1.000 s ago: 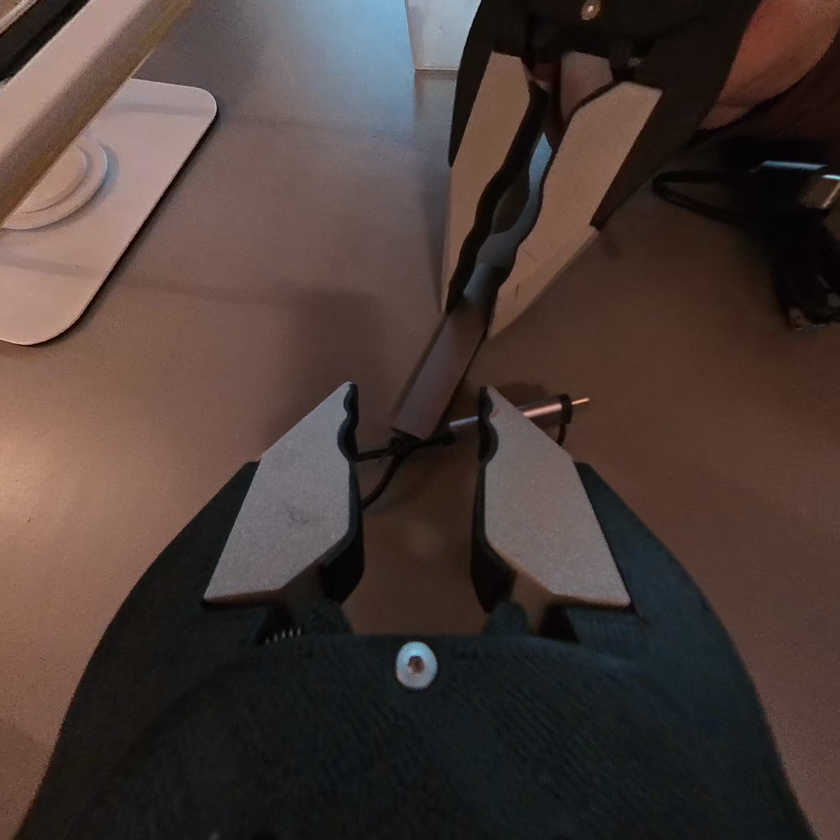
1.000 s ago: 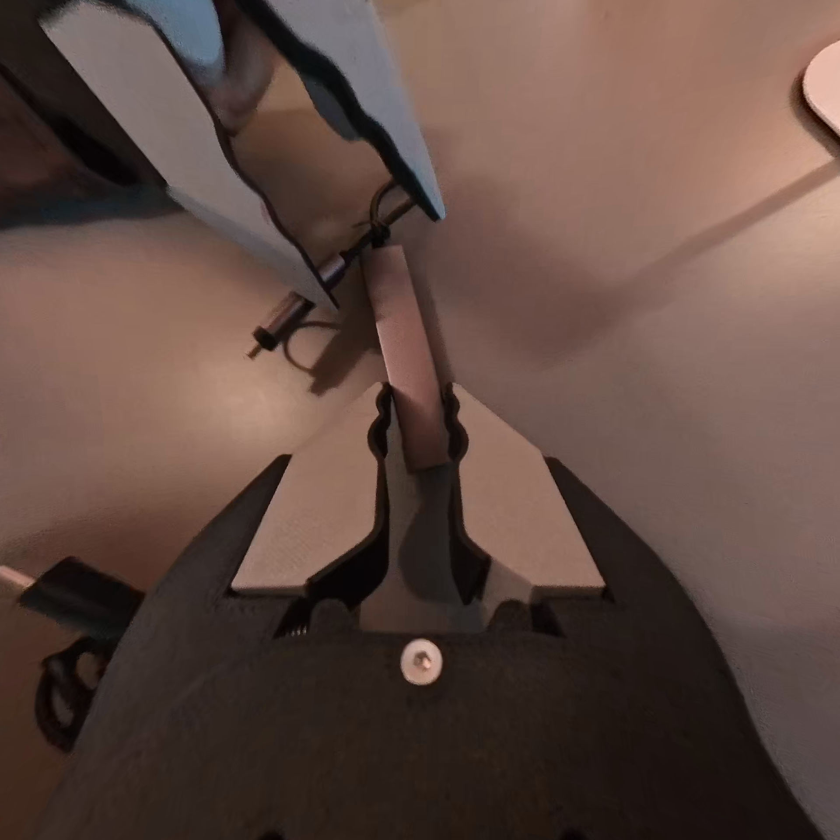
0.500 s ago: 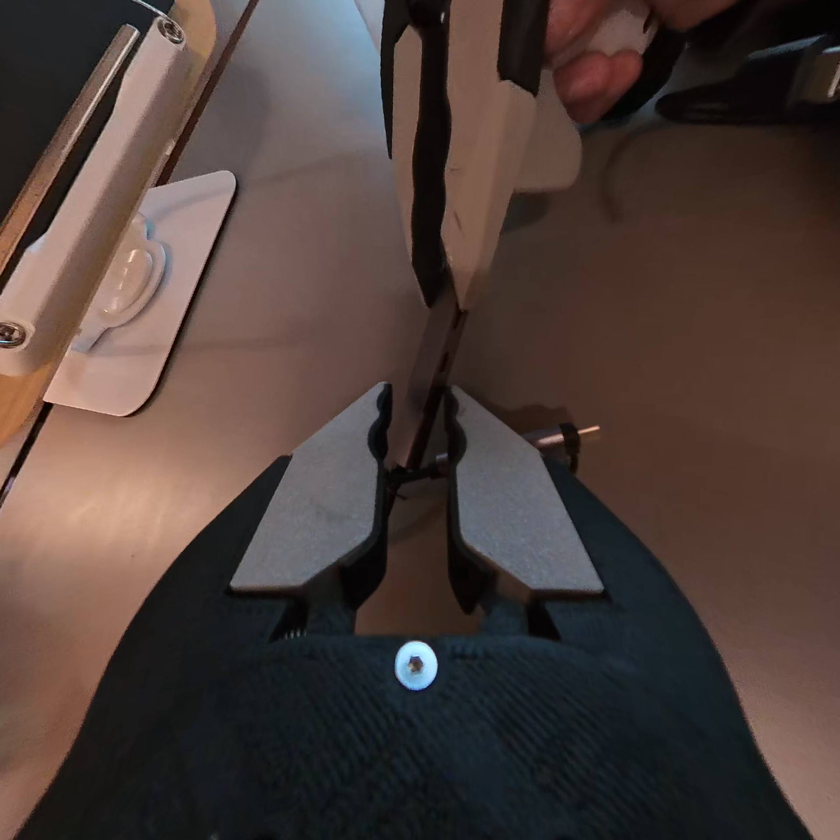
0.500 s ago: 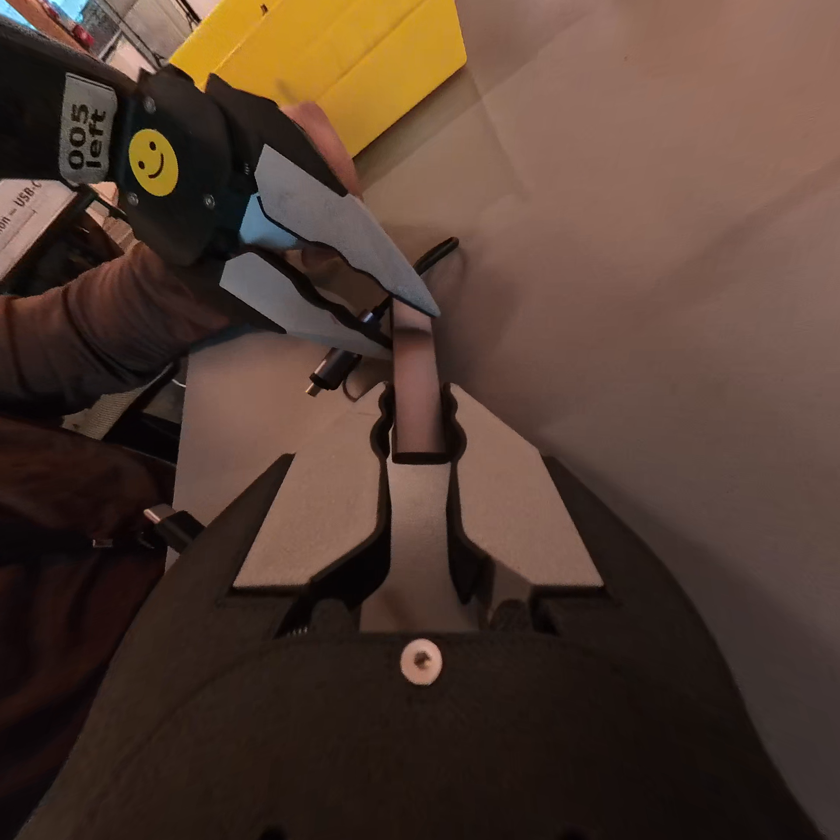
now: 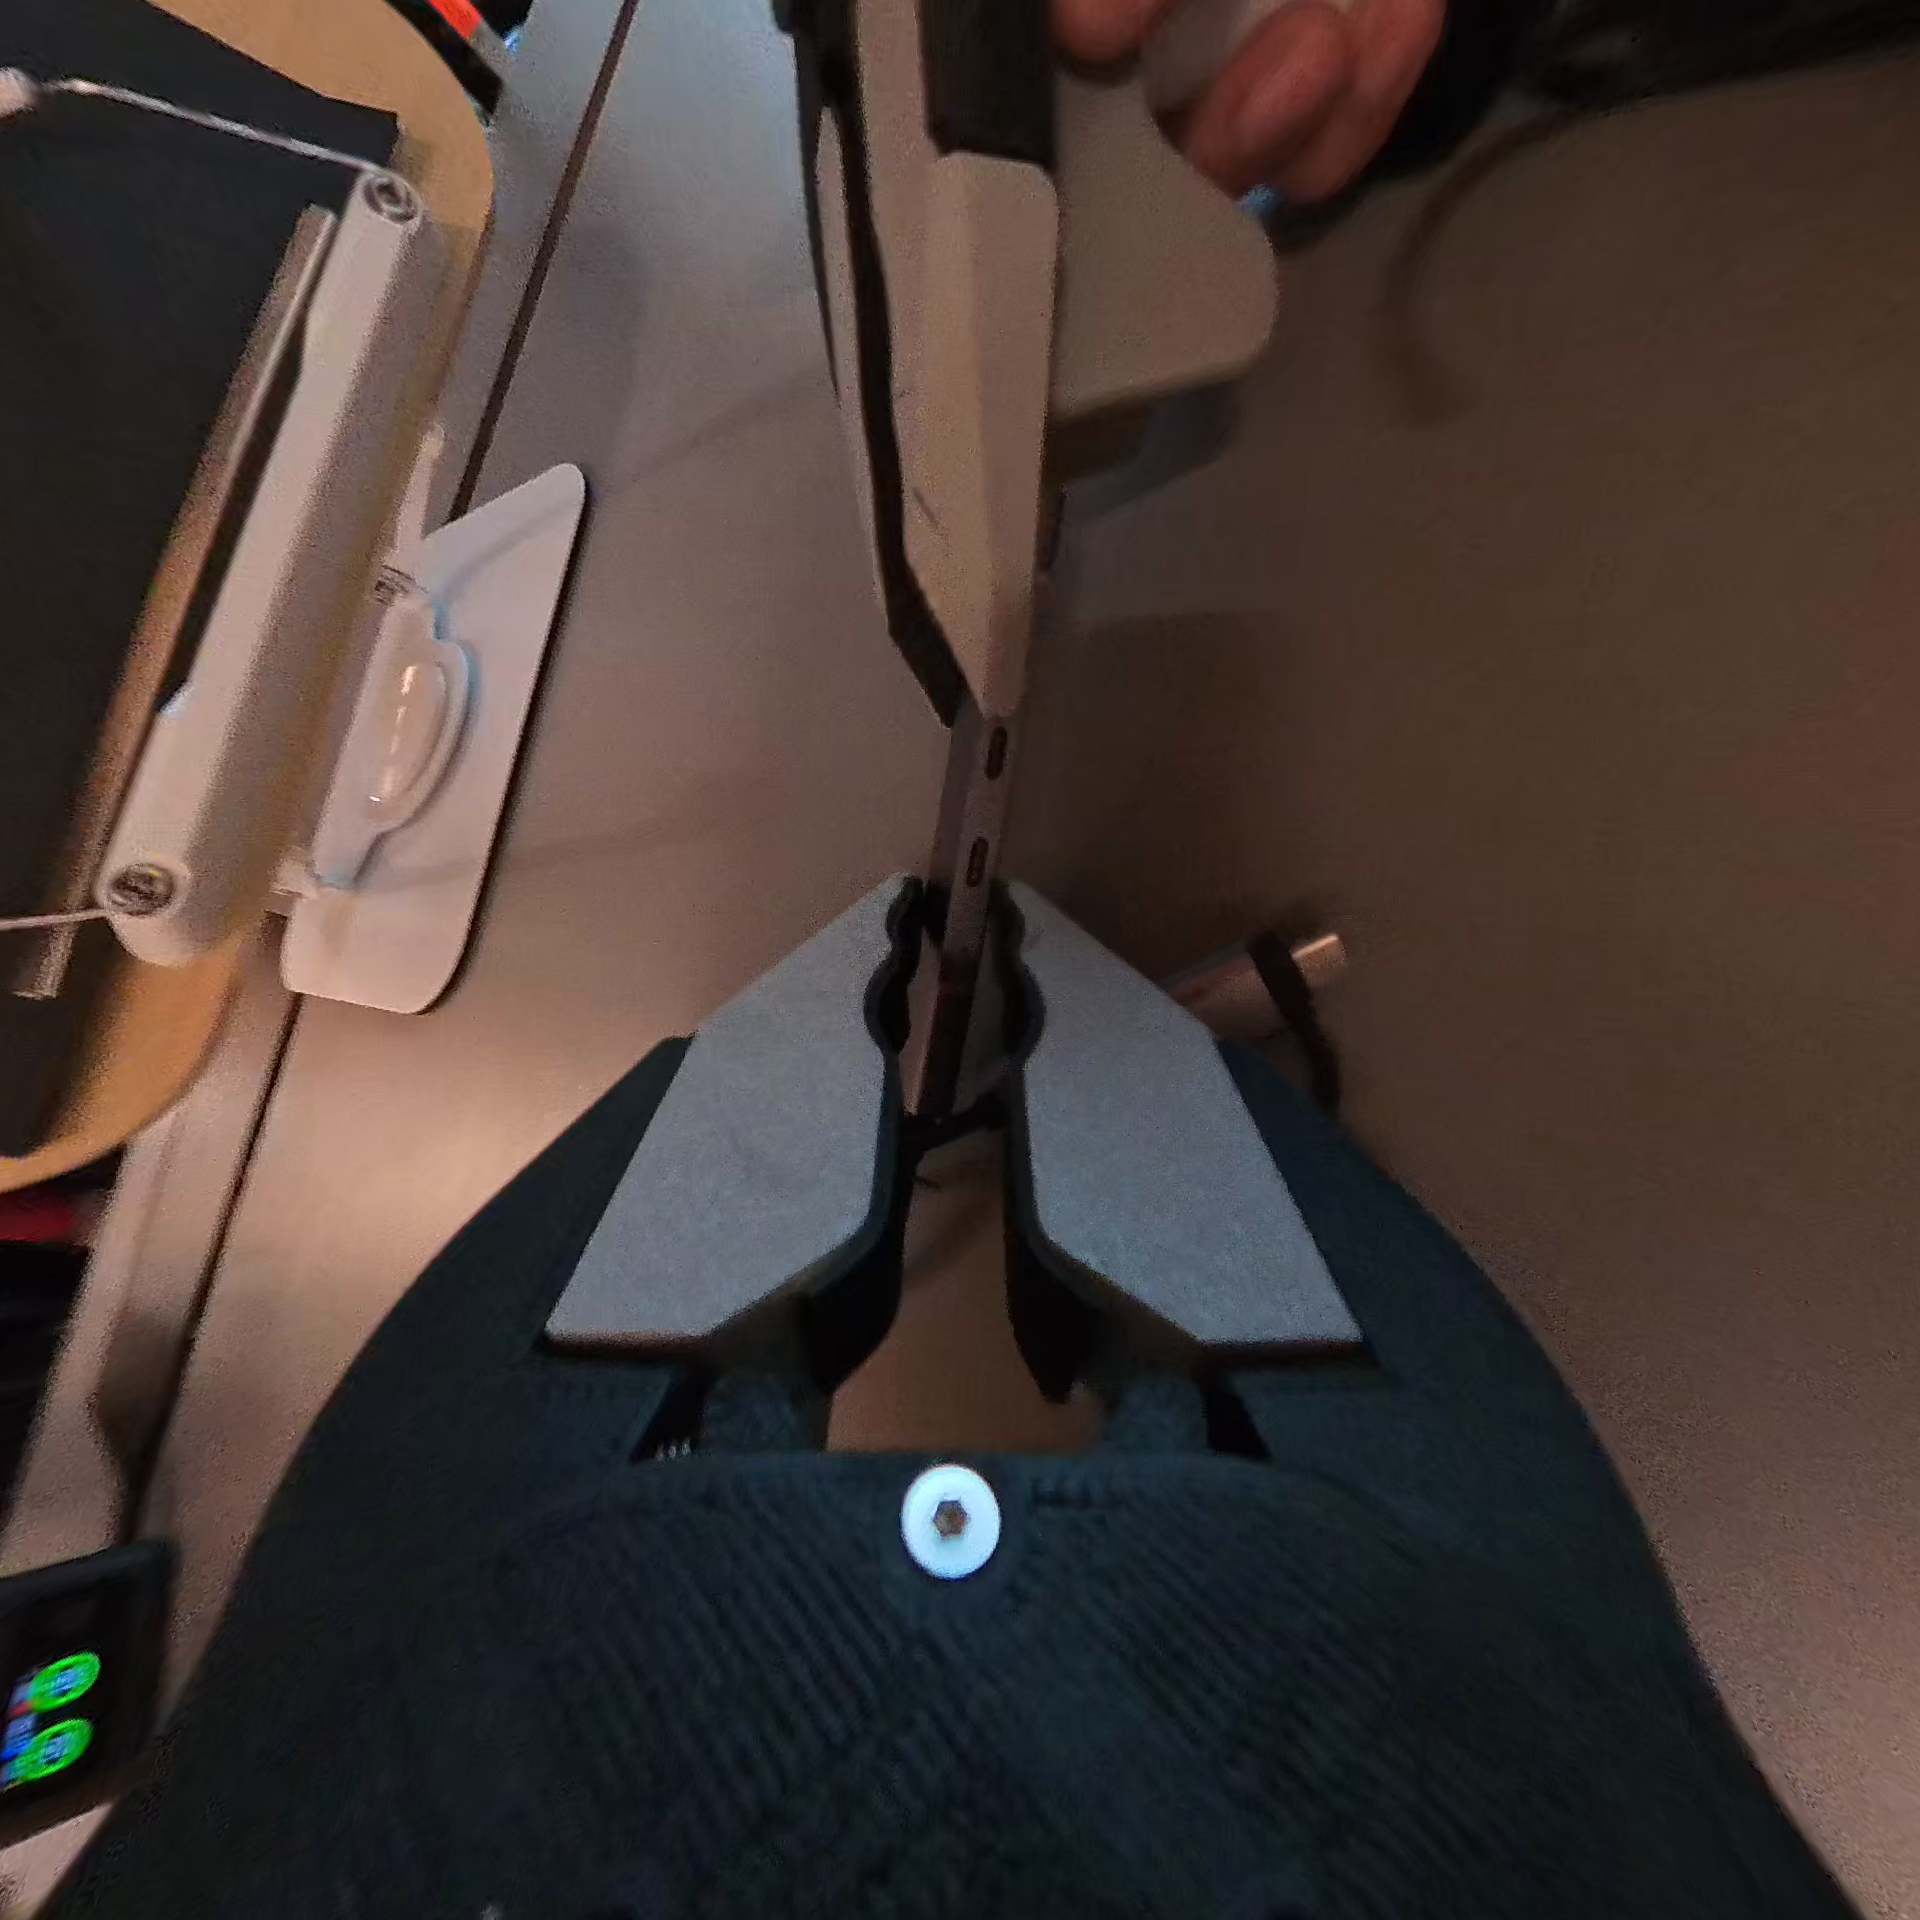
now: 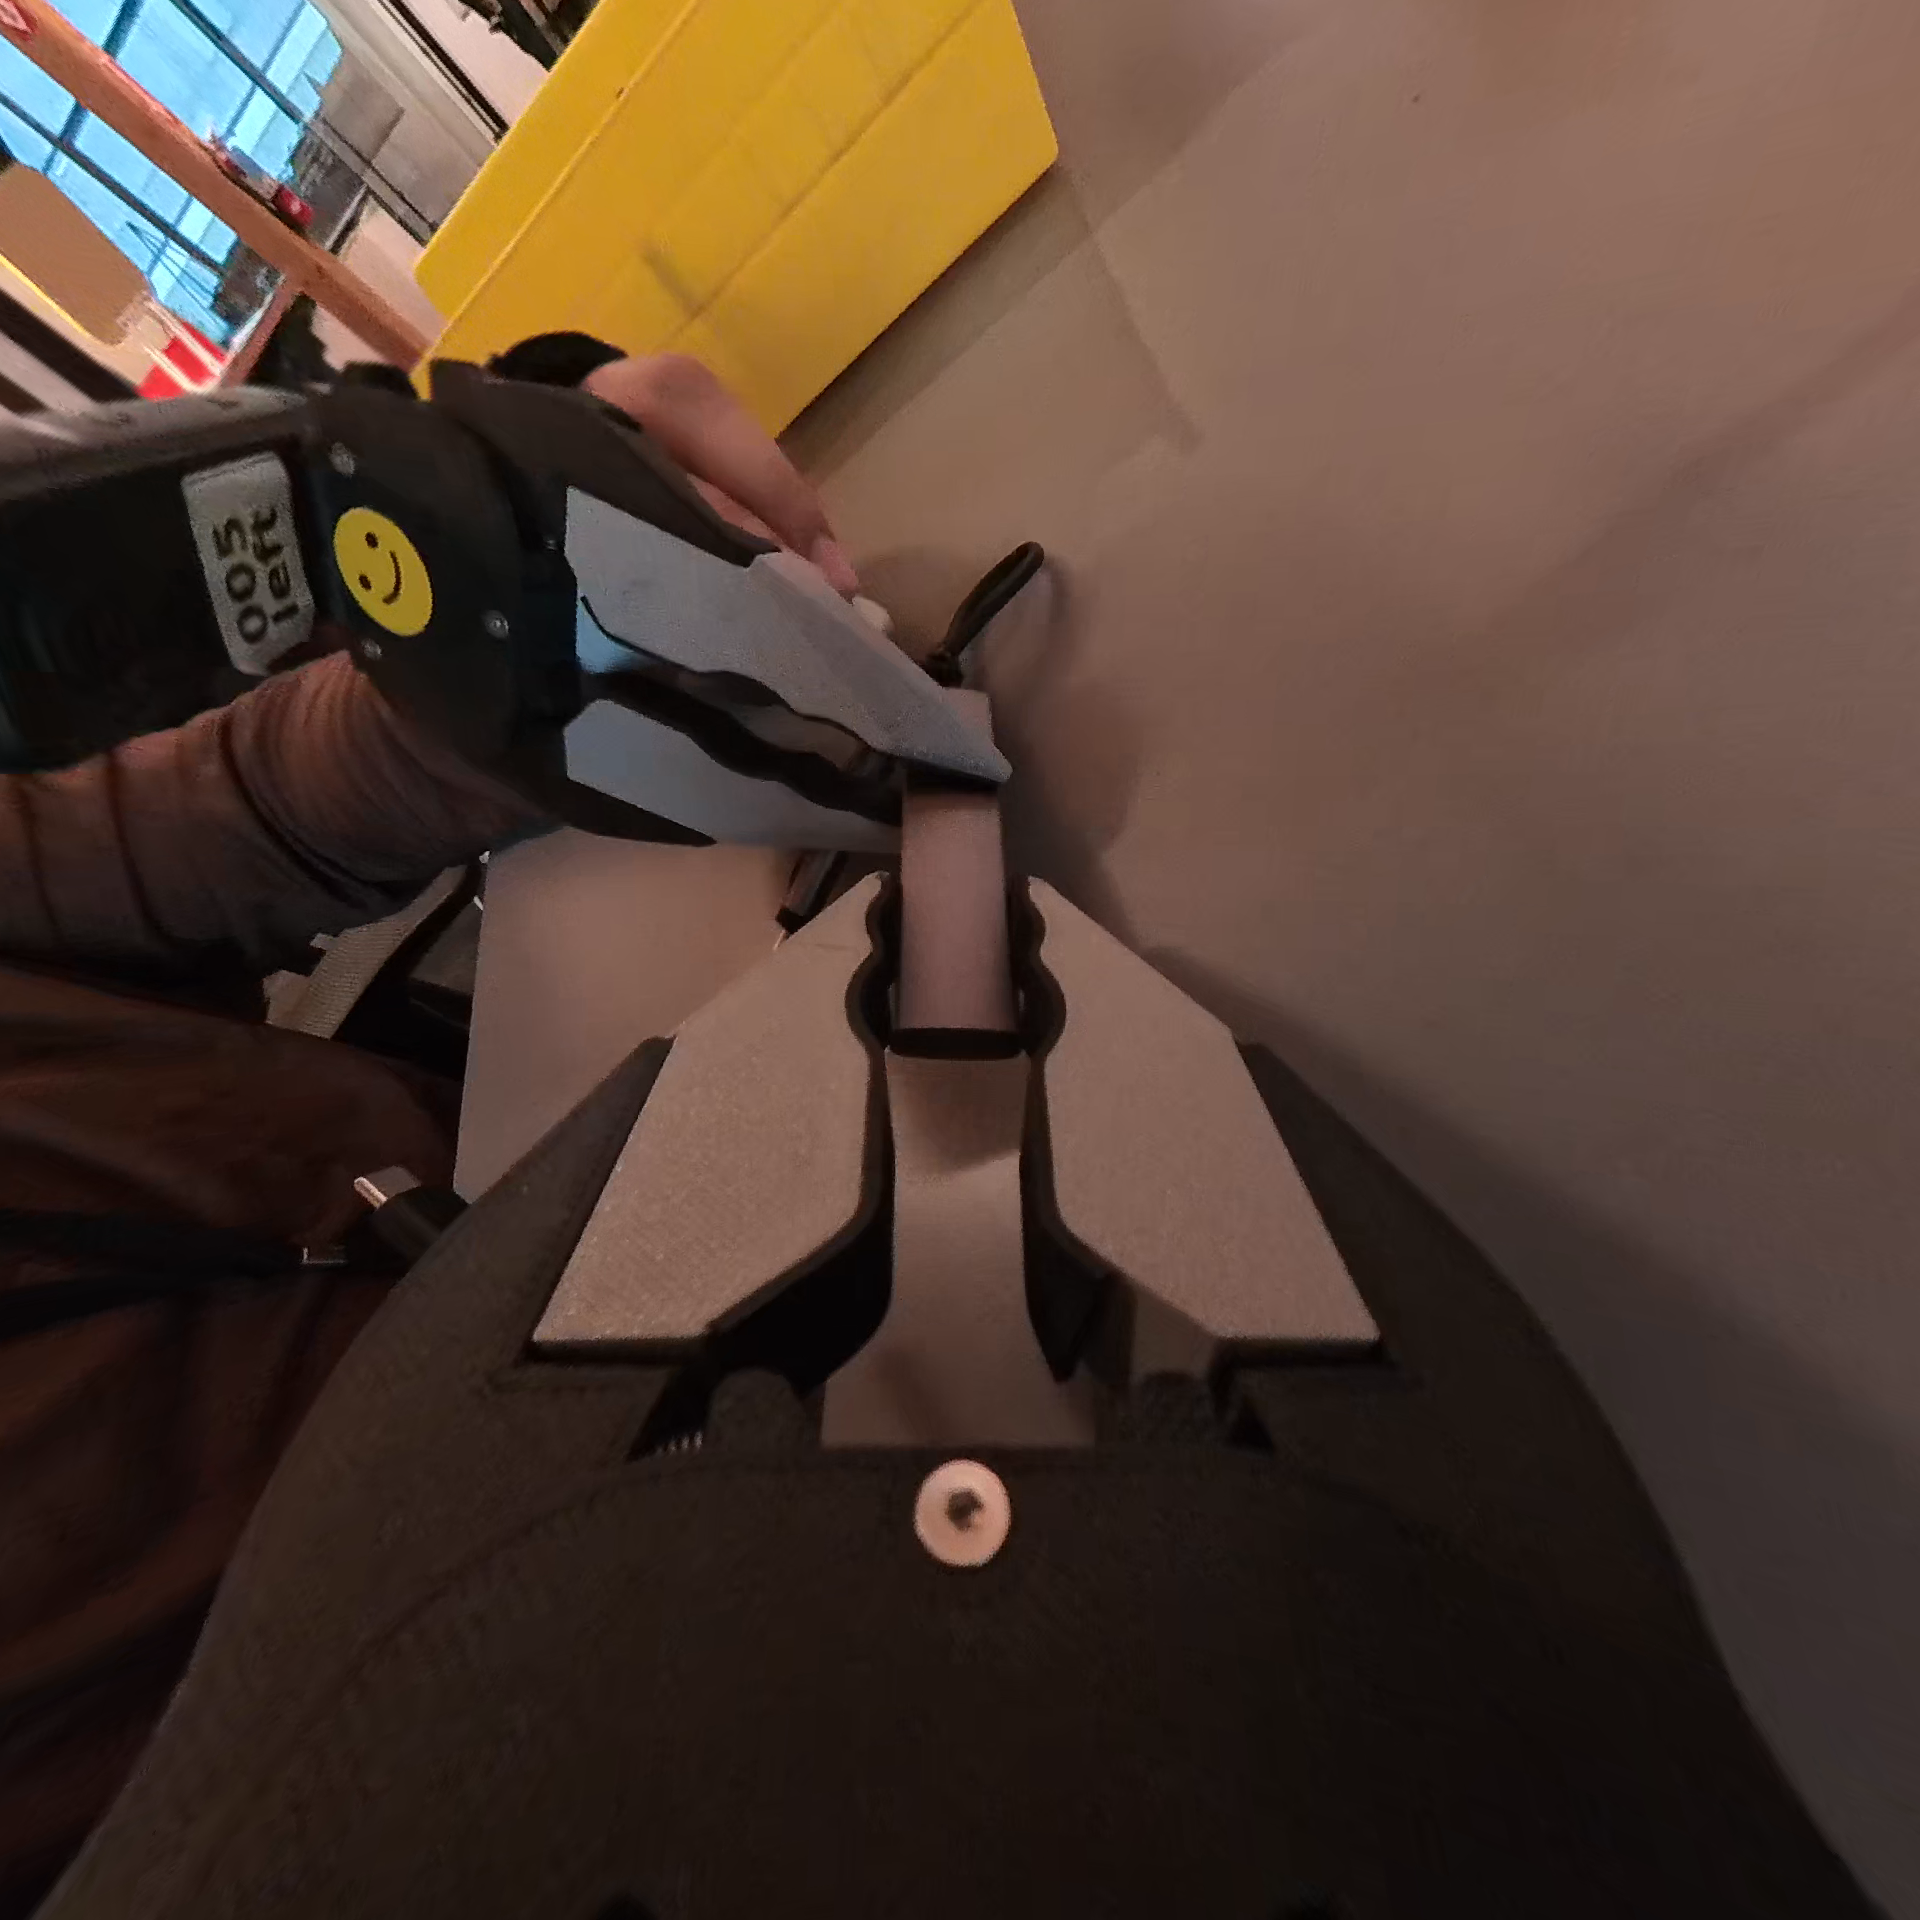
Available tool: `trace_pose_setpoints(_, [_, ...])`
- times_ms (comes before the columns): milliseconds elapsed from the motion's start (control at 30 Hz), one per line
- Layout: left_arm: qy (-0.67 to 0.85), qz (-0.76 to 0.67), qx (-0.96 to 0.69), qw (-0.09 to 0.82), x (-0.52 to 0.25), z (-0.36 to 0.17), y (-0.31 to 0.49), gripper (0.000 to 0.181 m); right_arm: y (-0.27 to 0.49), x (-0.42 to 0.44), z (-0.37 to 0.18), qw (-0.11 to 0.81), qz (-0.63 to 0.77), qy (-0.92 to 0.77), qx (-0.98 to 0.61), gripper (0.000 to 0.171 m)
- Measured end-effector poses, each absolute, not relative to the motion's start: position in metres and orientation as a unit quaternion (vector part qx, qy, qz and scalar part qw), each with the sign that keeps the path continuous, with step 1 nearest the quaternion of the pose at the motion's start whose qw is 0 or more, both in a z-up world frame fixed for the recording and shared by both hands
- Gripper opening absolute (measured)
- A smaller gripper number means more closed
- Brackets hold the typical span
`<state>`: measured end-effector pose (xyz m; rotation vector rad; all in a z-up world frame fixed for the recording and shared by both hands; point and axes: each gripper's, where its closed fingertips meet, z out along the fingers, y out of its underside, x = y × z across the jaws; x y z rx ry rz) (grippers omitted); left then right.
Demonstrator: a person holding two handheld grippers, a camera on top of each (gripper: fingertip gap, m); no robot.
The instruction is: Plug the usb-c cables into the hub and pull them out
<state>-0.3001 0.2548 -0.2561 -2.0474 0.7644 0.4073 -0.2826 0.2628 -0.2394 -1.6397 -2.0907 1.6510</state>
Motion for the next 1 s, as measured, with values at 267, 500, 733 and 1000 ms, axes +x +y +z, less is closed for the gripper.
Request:
trace_pose_setpoints(267, [0.304,0.189,-0.824,0.440,-0.303,-0.251,0.256,0.007,0.259,-0.279,-0.218,0.108,0.499,-0.727,-0.458,0.026])
trace_pose_setpoints(500, [0.286,0.157,-0.822,0.466,-0.296,-0.240,0.252,0.007,0.261,-0.285,-0.233,0.279,0.337,-0.808,-0.395,0.019])
trace_pose_setpoints(733, [0.245,0.107,-0.800,0.537,-0.294,-0.212,0.251,0.015,0.254,-0.279,-0.207,0.293,0.381,-0.794,-0.372,0.007])
trace_pose_setpoints(1000, [0.239,0.027,-0.793,0.560,-0.287,-0.210,0.244,0.023,0.241,-0.272,-0.194,0.264,0.451,-0.781,-0.343,0.006])
